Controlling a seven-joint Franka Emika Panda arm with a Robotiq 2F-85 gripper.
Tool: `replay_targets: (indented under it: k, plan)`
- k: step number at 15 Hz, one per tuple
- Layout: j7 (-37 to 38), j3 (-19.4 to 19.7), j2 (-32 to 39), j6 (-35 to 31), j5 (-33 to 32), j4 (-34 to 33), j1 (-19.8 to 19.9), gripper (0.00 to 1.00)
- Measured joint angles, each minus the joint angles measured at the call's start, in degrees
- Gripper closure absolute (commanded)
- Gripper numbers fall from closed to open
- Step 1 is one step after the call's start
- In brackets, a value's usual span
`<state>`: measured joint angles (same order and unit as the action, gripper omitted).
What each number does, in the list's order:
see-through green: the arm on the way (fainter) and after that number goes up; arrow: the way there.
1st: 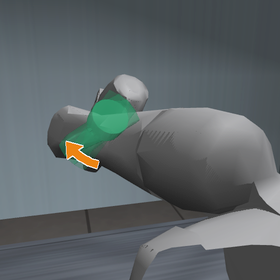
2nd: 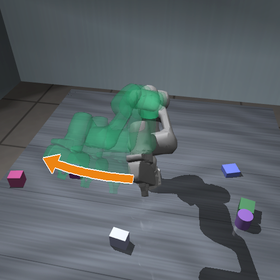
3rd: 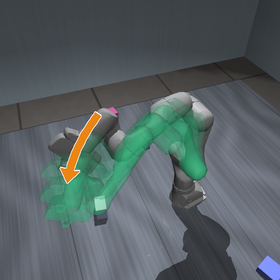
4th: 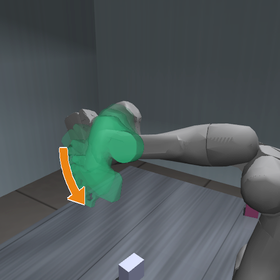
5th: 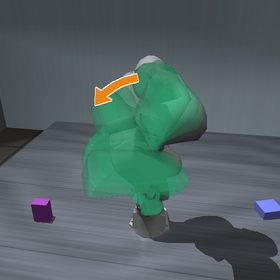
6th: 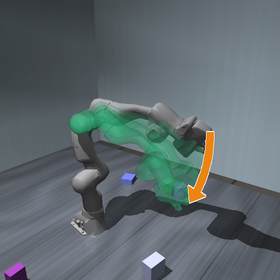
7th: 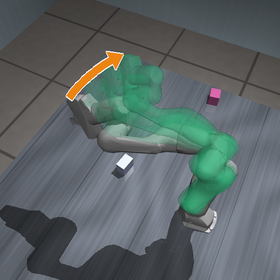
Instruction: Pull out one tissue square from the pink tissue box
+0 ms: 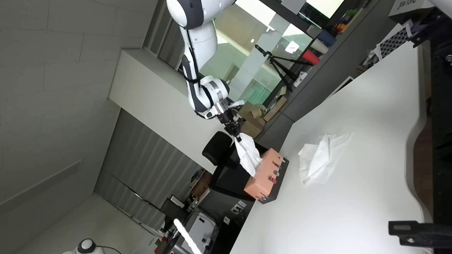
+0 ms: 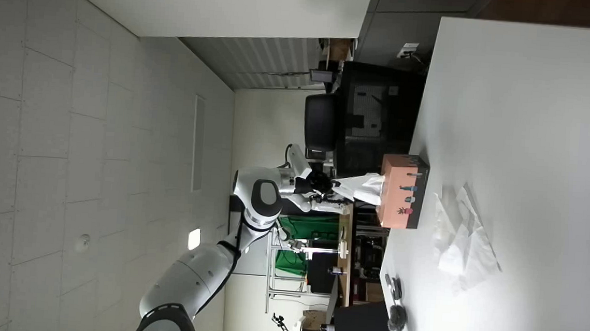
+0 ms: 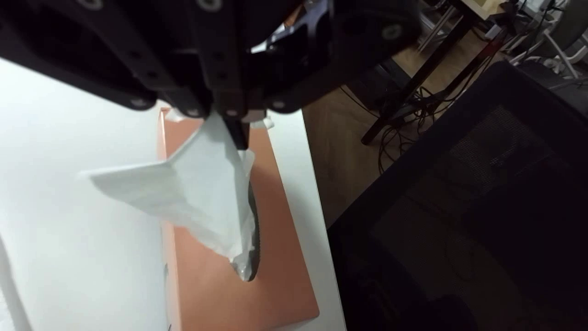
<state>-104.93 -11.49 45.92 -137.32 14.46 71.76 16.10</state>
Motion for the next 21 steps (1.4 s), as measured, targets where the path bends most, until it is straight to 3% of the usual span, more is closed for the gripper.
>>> replay_targets:
  k: [6,14,17,21]
  plan:
    - [-1.5,3.7,-8.2,11.2,-0.6,2.3,1.7,1.00]
    - [-8.2,9.3,-13.8,42.9,-6.1,2.4,2.5,1.00]
    - [-9.0,10.4,-13.4,48.2,-8.9,2.4,1.6,1.00]
    - [-8.3,10.5,-10.1,48.8,-8.7,1.5,-0.4,1.00]
